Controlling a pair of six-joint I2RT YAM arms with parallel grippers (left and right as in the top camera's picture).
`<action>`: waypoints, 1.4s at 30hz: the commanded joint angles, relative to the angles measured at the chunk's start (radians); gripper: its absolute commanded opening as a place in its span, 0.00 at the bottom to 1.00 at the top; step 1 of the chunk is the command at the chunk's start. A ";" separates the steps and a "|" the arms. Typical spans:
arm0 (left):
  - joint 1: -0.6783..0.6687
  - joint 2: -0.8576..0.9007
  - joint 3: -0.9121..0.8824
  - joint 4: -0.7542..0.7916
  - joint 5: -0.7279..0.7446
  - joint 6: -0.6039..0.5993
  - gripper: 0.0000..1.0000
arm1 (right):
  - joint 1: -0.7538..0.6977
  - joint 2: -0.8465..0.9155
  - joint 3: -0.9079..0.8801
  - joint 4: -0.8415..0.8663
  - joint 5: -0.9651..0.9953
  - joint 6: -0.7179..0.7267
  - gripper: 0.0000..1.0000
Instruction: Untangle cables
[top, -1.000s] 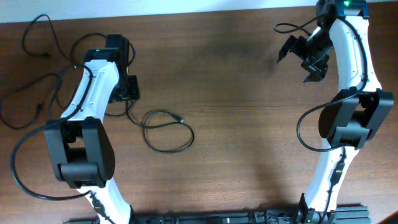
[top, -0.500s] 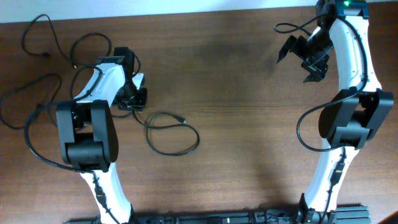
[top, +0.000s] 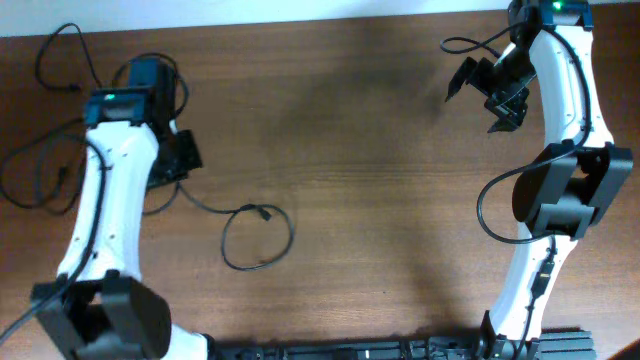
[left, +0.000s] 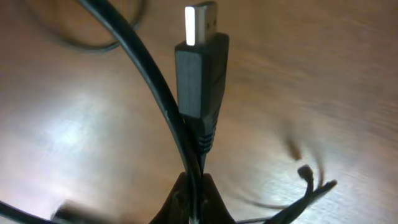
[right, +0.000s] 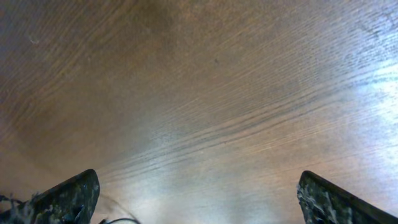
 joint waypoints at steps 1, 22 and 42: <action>0.133 -0.062 0.011 -0.082 -0.058 -0.084 0.00 | 0.005 0.013 0.014 -0.004 0.002 0.008 0.98; 0.745 0.134 0.003 0.244 -0.447 -0.148 0.00 | 0.005 0.013 0.014 -0.004 0.002 0.008 0.98; 0.731 0.283 -0.077 0.353 0.383 0.213 0.24 | 0.005 0.013 0.014 -0.004 0.002 0.008 0.98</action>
